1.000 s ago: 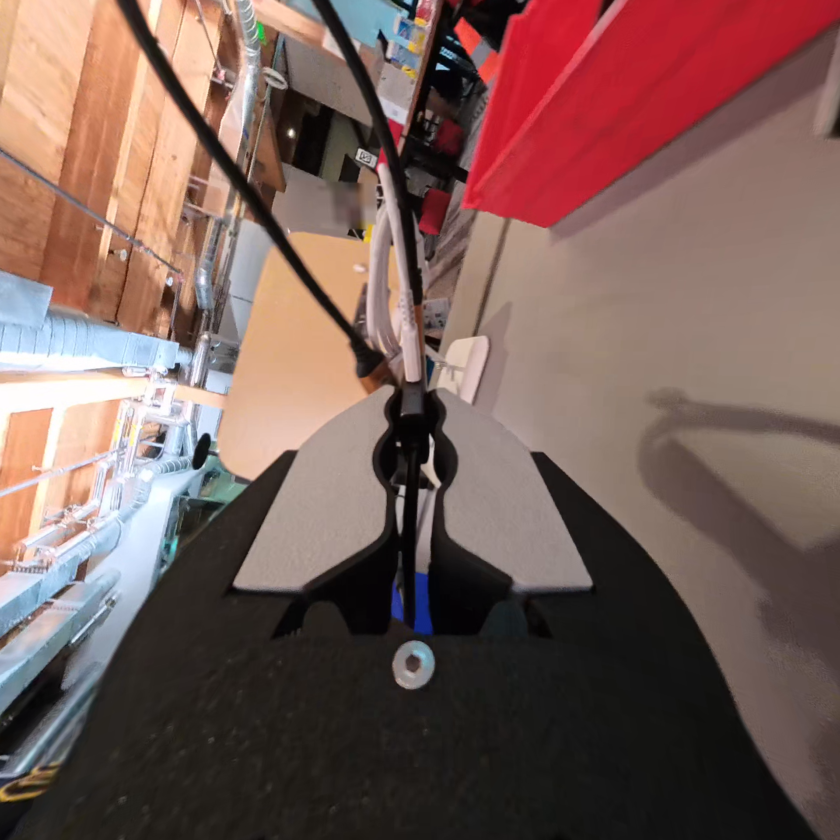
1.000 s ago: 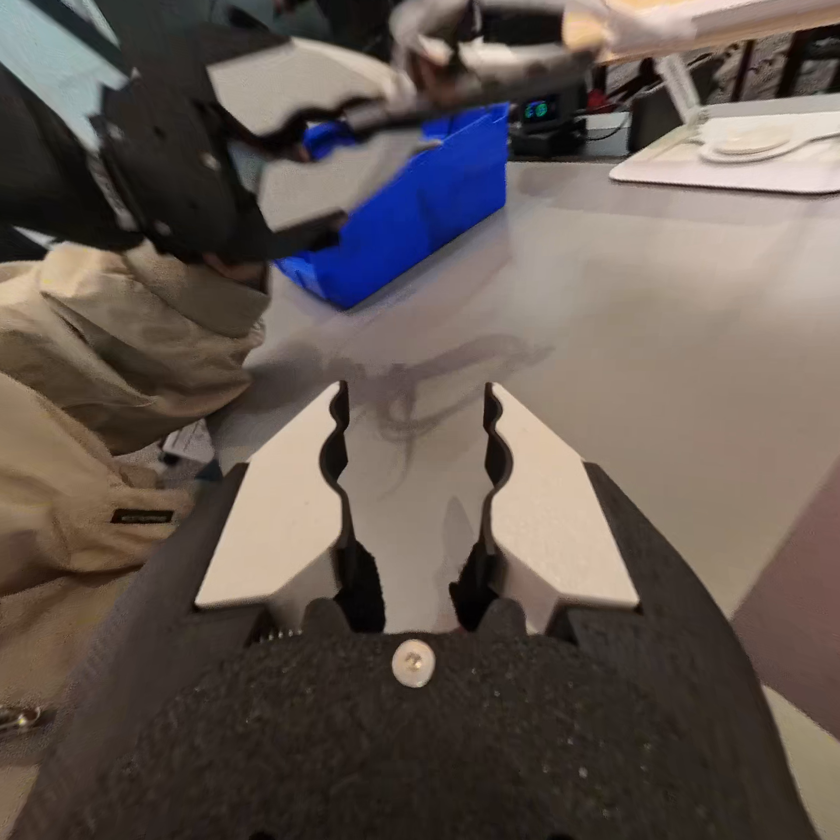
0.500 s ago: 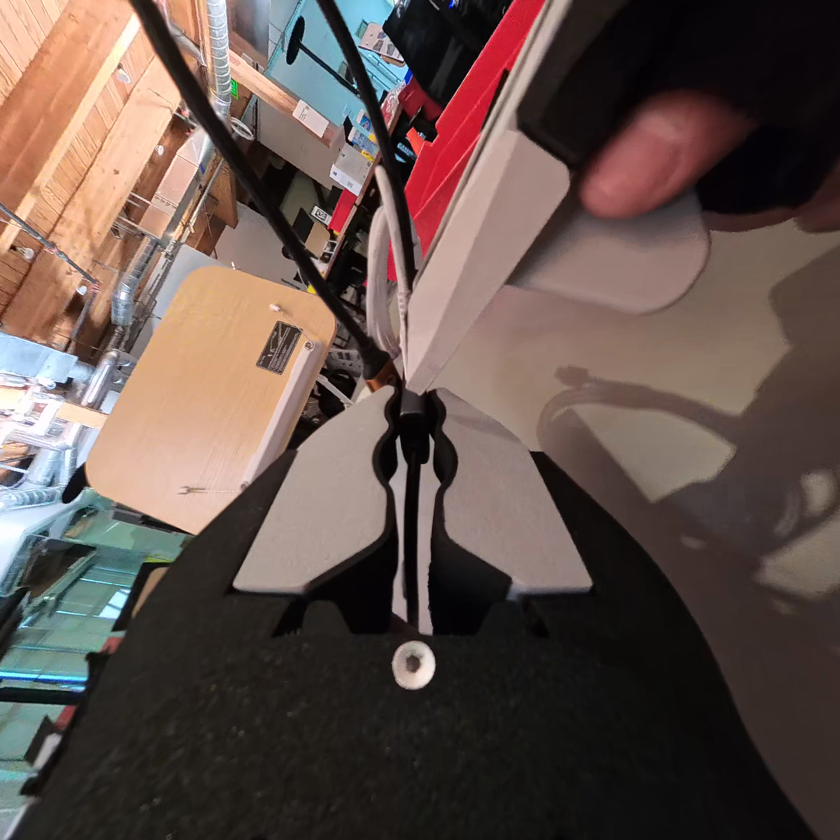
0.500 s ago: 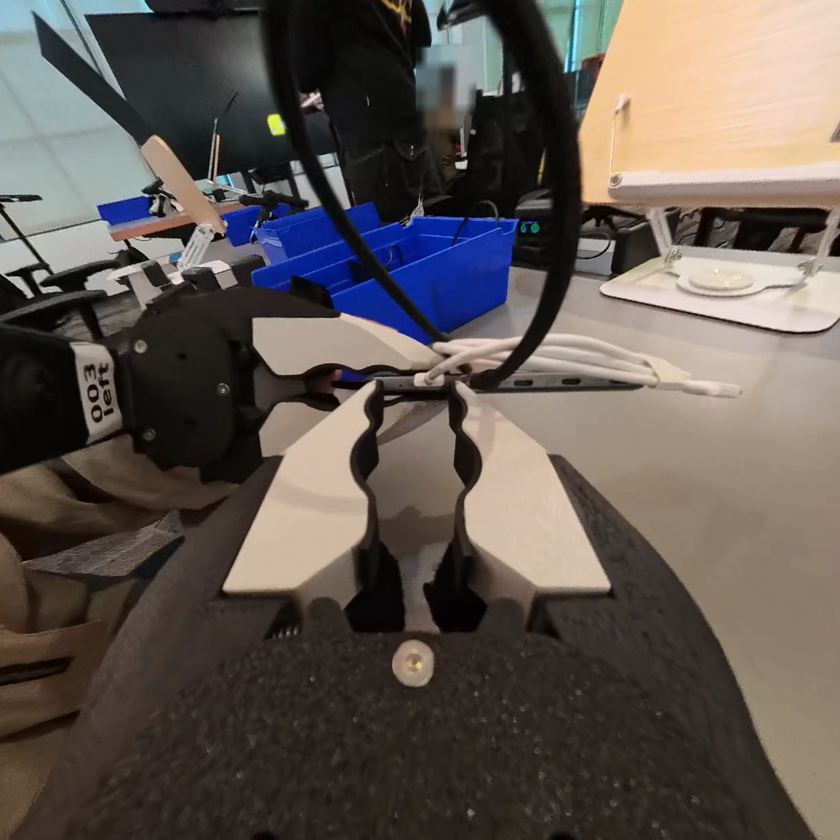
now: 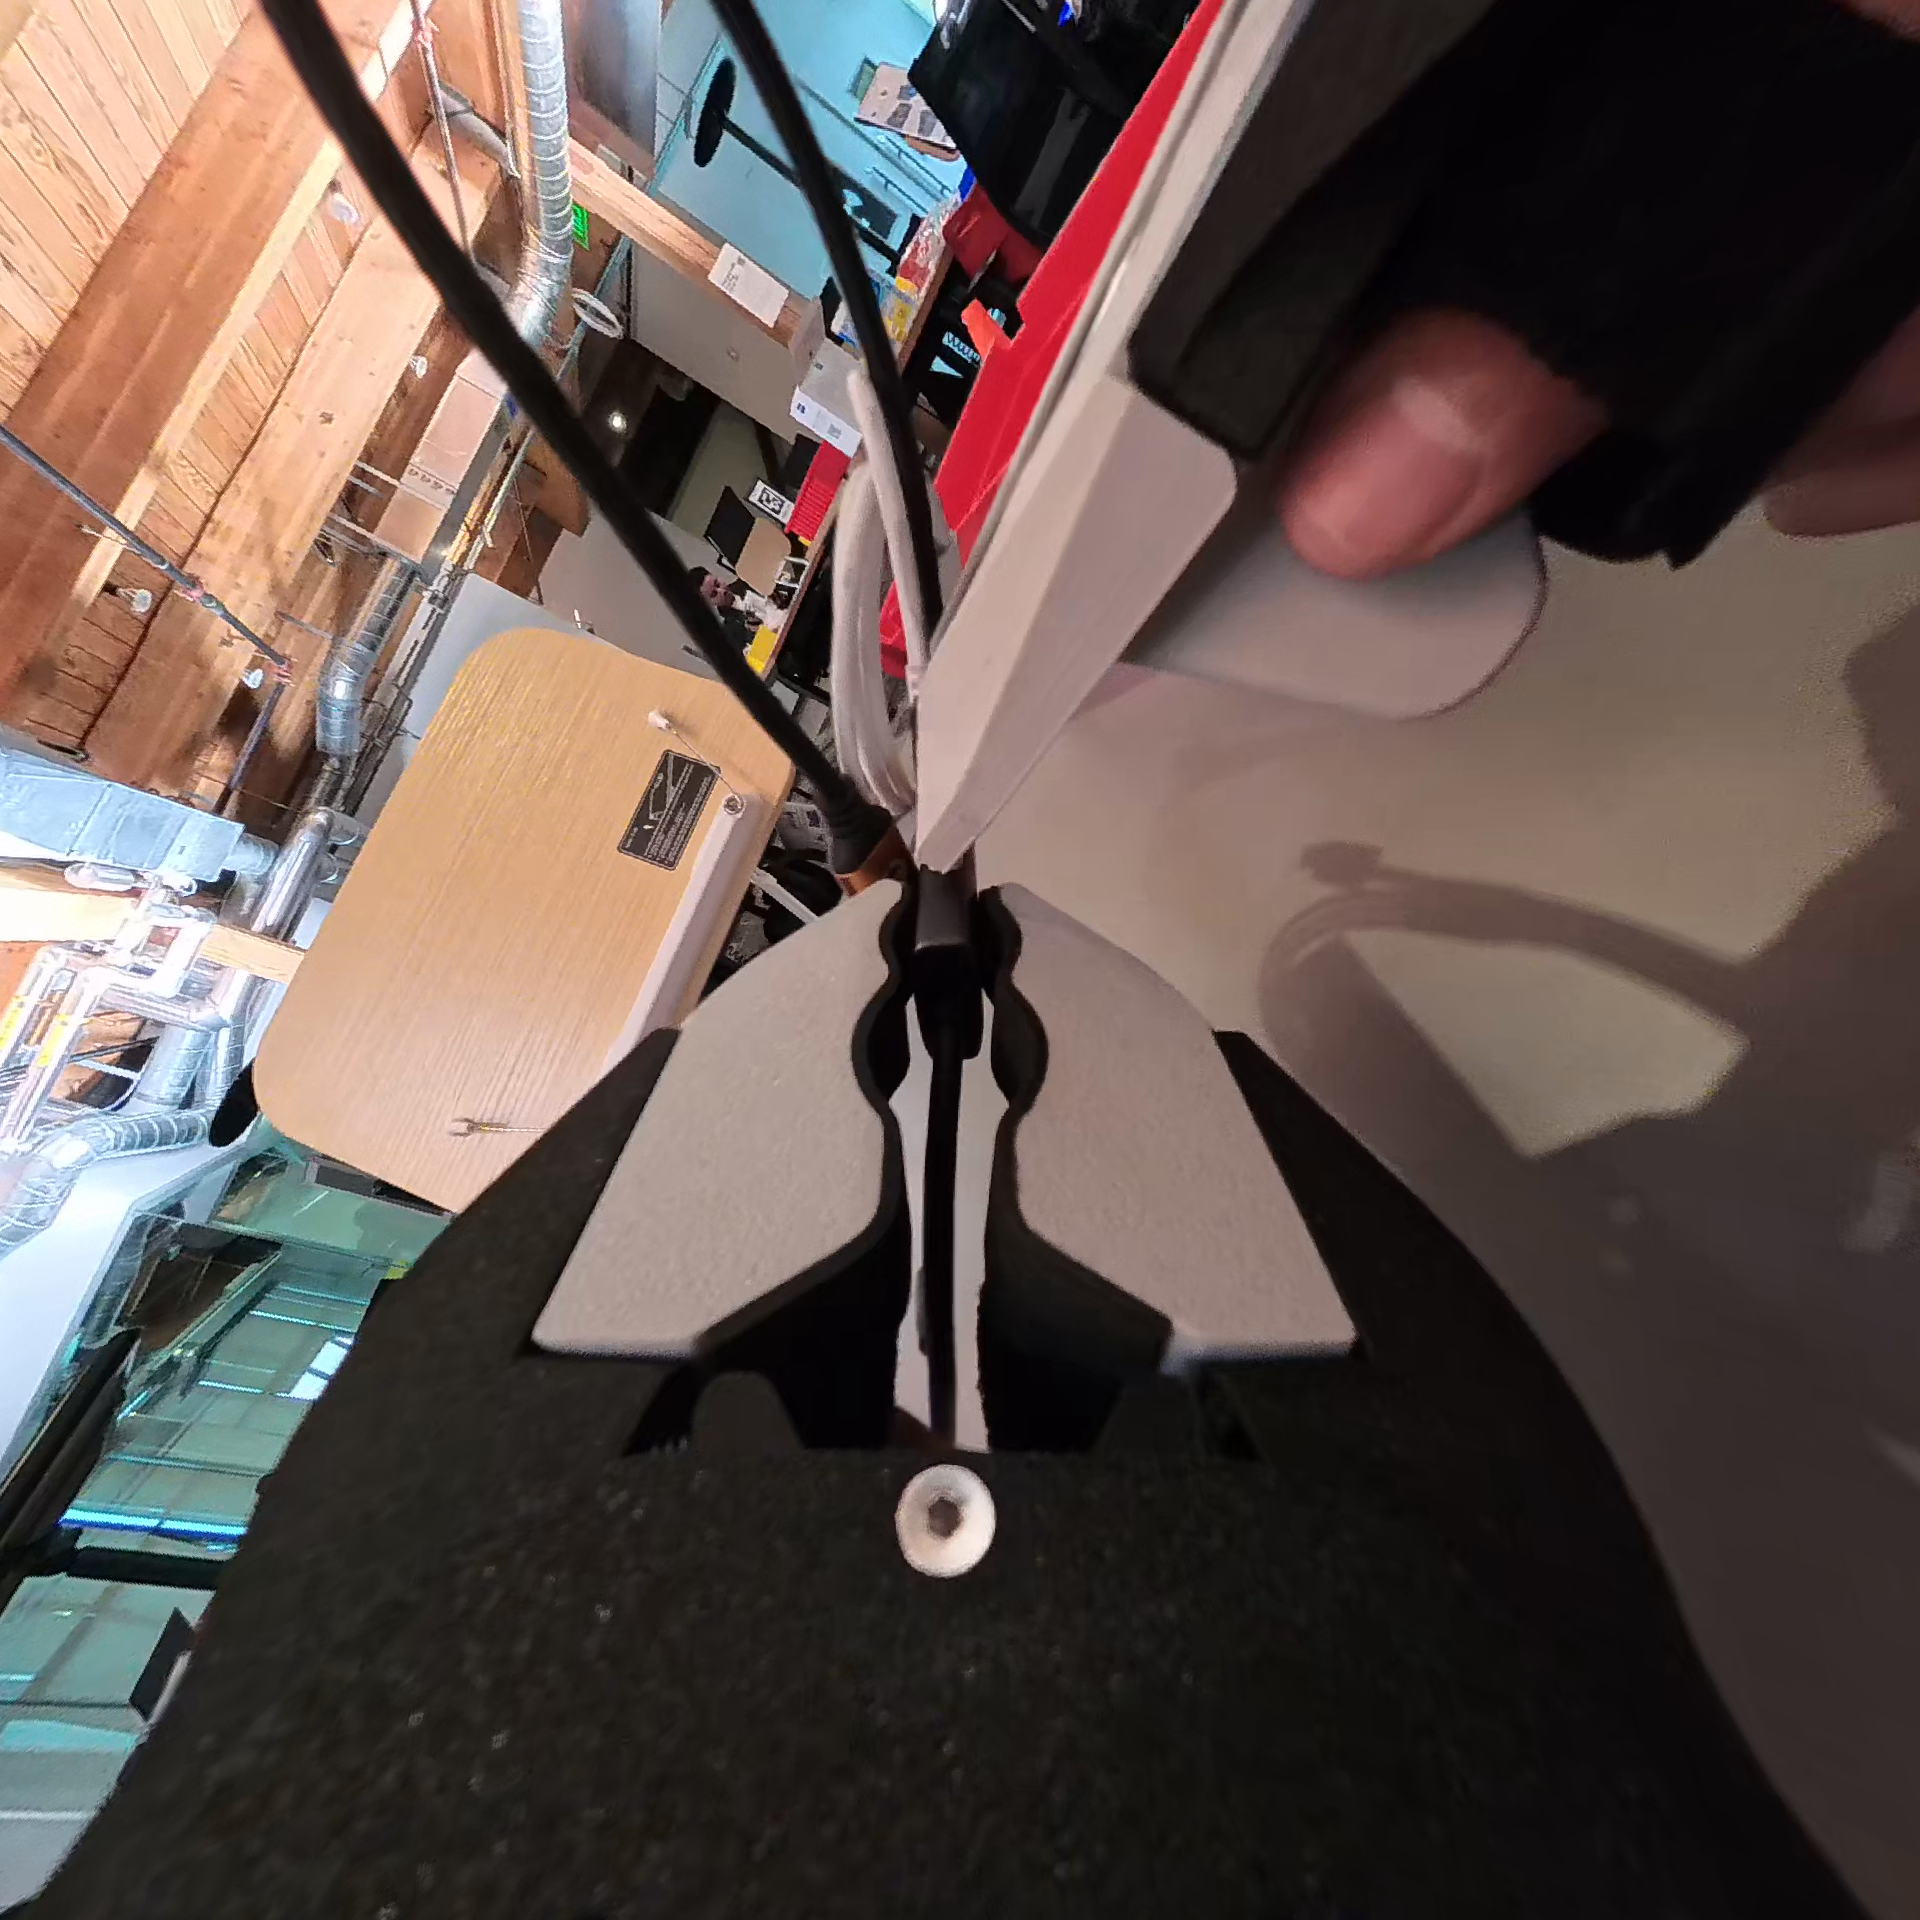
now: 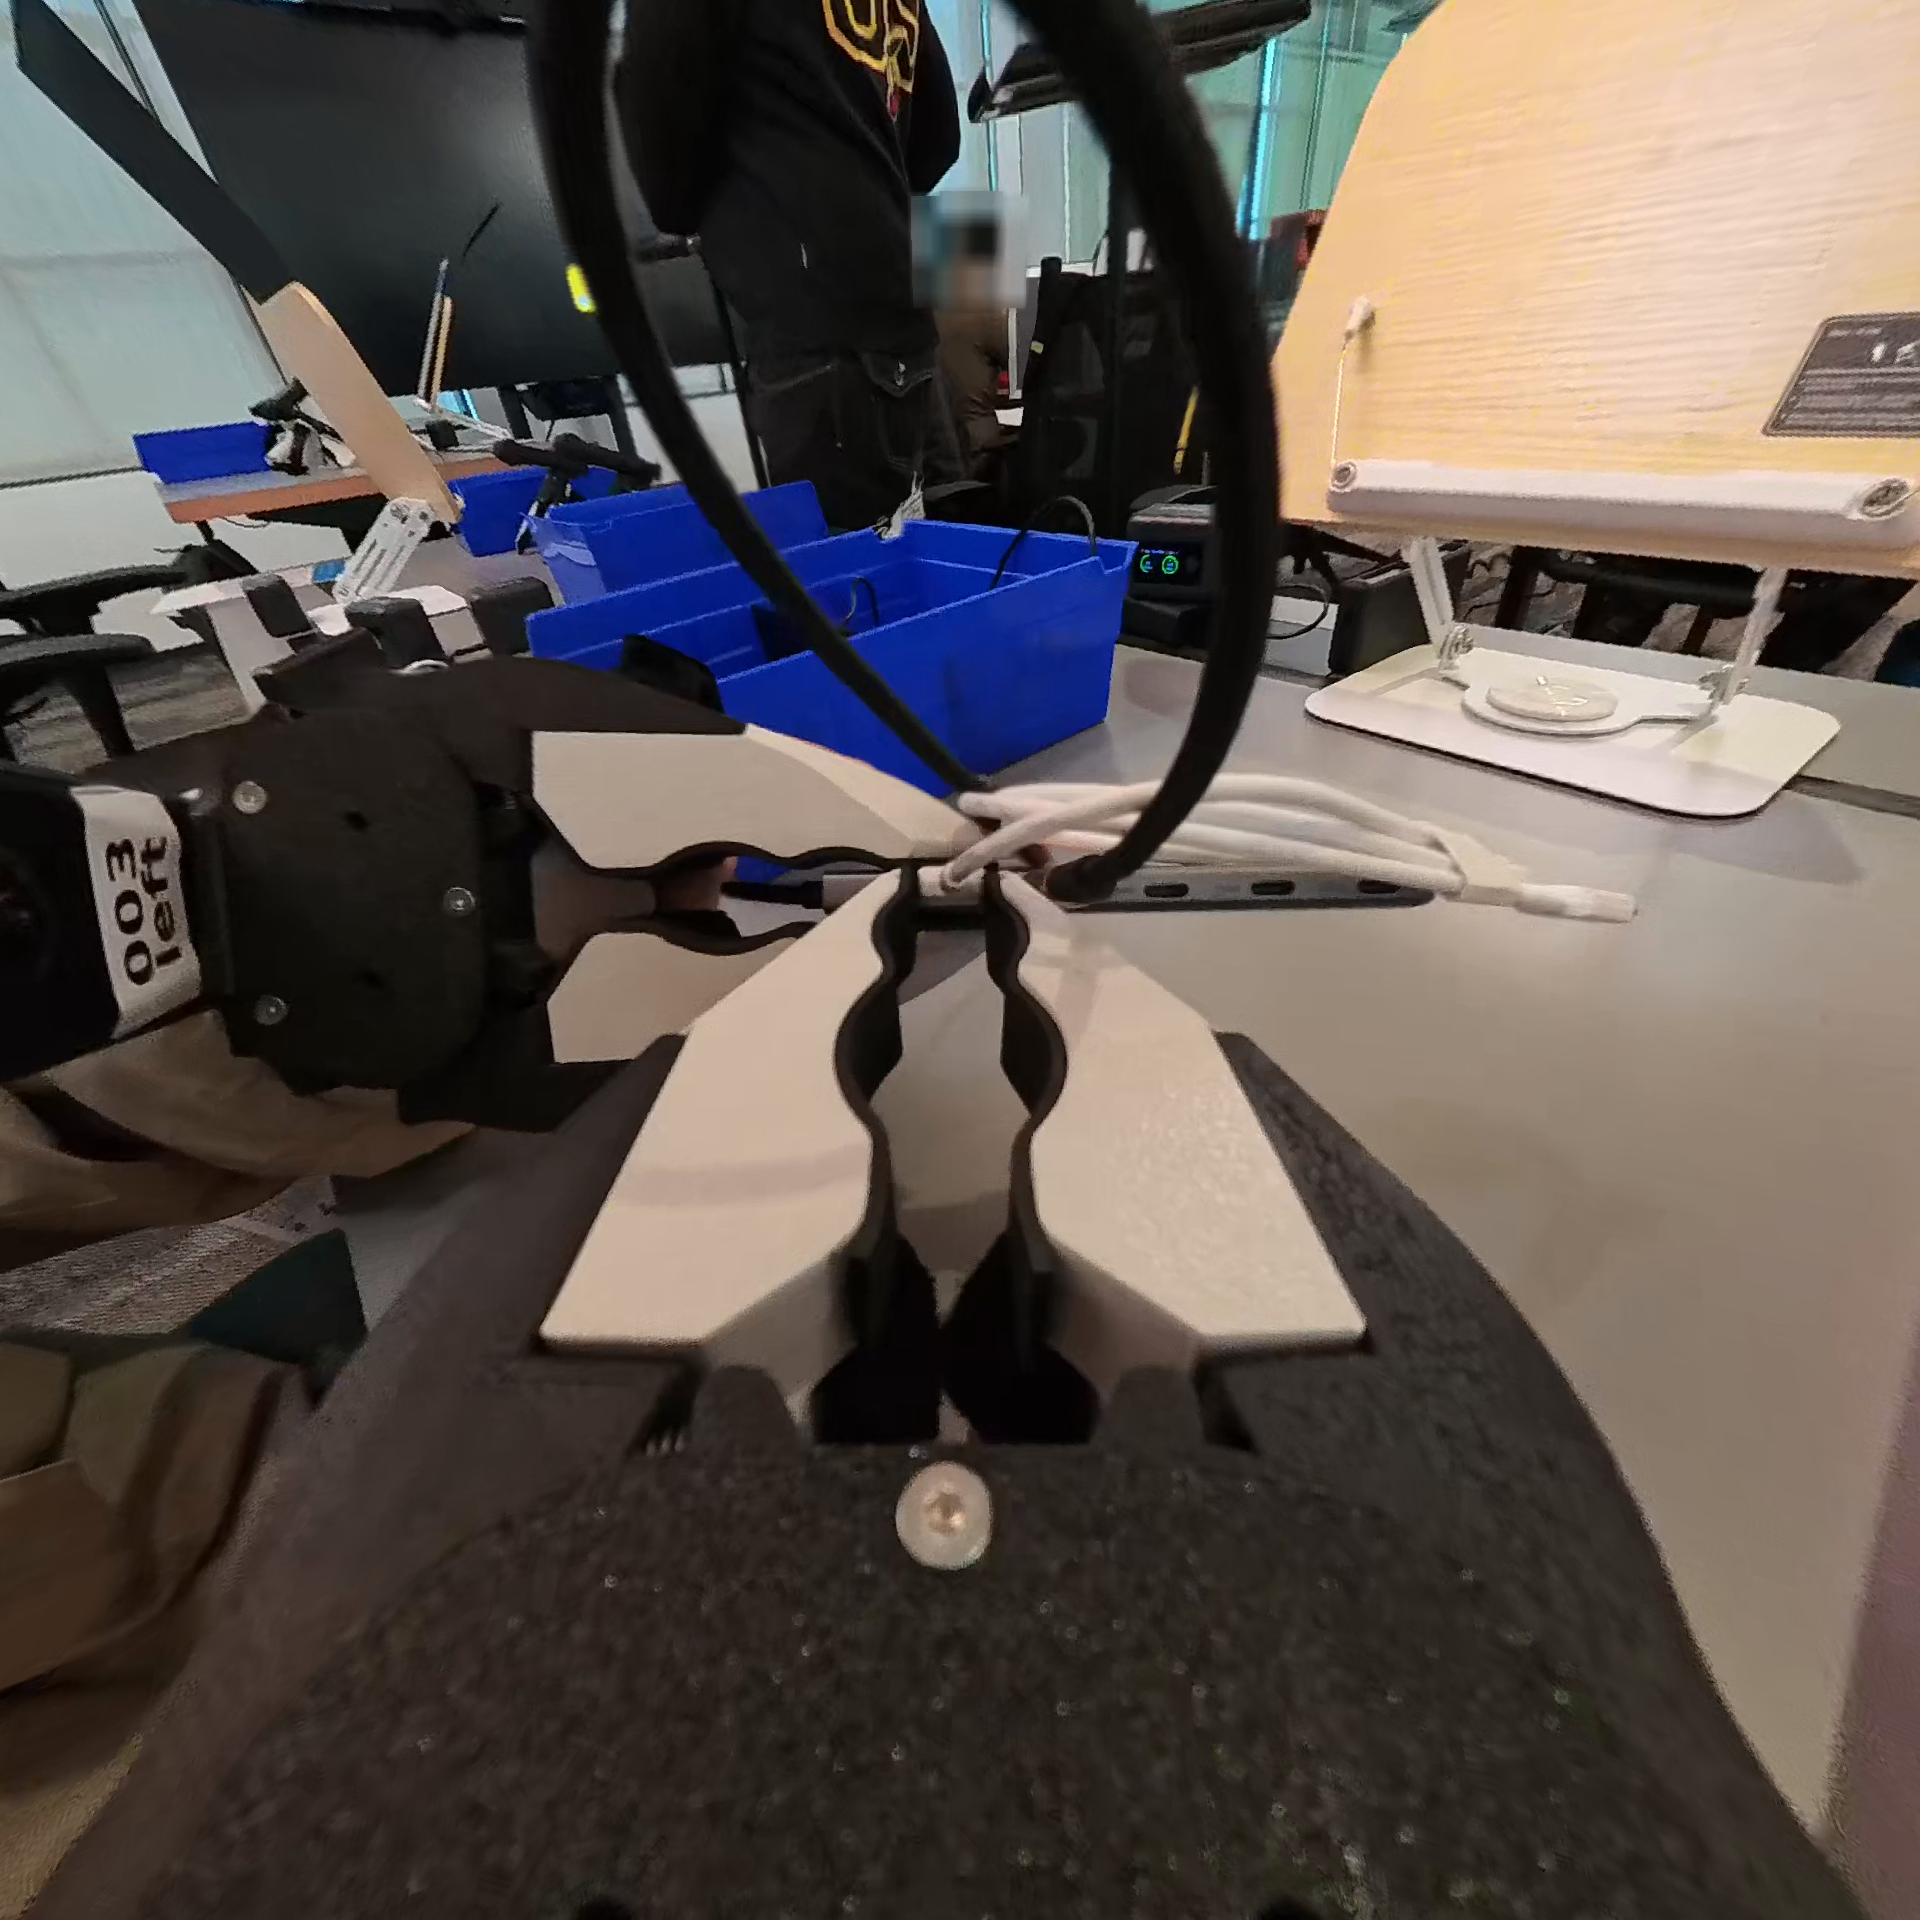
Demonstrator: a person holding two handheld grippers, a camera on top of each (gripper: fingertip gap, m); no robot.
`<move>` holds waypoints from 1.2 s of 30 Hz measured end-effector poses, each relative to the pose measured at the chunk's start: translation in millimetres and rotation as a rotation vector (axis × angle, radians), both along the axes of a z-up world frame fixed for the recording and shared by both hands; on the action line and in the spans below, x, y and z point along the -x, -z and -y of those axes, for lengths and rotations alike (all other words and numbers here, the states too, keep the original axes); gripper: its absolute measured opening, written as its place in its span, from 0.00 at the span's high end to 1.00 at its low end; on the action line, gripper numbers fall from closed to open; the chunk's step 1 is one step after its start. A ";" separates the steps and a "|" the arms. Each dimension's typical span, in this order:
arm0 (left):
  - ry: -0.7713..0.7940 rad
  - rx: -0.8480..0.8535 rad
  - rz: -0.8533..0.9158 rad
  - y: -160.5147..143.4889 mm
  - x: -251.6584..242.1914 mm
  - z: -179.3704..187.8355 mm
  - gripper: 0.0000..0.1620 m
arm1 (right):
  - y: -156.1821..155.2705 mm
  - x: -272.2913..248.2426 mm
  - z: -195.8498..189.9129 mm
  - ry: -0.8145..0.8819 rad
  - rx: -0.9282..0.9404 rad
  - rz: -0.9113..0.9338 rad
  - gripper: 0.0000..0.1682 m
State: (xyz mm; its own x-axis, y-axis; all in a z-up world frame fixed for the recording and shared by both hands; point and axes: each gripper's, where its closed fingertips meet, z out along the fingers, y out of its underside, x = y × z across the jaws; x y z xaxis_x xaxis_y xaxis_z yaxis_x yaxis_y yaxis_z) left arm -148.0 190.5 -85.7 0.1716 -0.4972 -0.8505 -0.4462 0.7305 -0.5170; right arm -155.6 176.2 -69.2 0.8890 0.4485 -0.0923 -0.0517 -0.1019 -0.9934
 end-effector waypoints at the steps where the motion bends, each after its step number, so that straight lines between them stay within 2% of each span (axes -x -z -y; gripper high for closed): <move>1: 0.003 -0.004 0.006 -1.3 0.1 -0.3 0.93 | -0.9 -0.1 0.3 0.007 -0.007 0.014 0.93; 5: 0.001 -0.009 0.032 -5.2 -1.4 0.2 0.93 | -4.7 -2.0 3.0 0.055 -0.028 0.043 0.94; 15: -0.061 0.174 0.093 -9.4 -12.6 2.1 0.93 | -12.6 -12.8 7.2 0.198 -0.088 0.072 0.94; 25: -0.070 0.312 0.091 -0.6 -20.5 4.3 0.94 | -8.4 -20.0 6.4 0.227 -0.070 0.071 0.94; 27: -0.027 0.454 0.055 7.0 -20.7 8.4 0.94 | -2.8 -19.5 6.2 0.201 -0.054 0.089 0.94; 29: -0.004 0.681 0.070 13.9 -17.5 11.5 0.92 | 2.2 -18.6 5.1 0.187 -0.039 0.114 0.94; 32: 0.028 0.963 0.089 17.4 -11.2 12.9 0.82 | 7.5 -18.2 3.1 0.186 -0.039 0.177 0.94; 36: 0.080 1.235 0.113 22.8 -9.5 12.3 0.75 | 7.8 -16.0 2.4 0.201 -0.065 0.241 0.94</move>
State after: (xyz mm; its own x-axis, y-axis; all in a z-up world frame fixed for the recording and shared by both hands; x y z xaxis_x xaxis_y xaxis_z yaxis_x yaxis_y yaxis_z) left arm -138.5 178.3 -108.5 0.1456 -0.9665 0.2114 -0.3314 -0.2490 -0.9100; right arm -139.6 173.8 -77.0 0.9532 0.2593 0.1553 0.1737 -0.0494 -0.9836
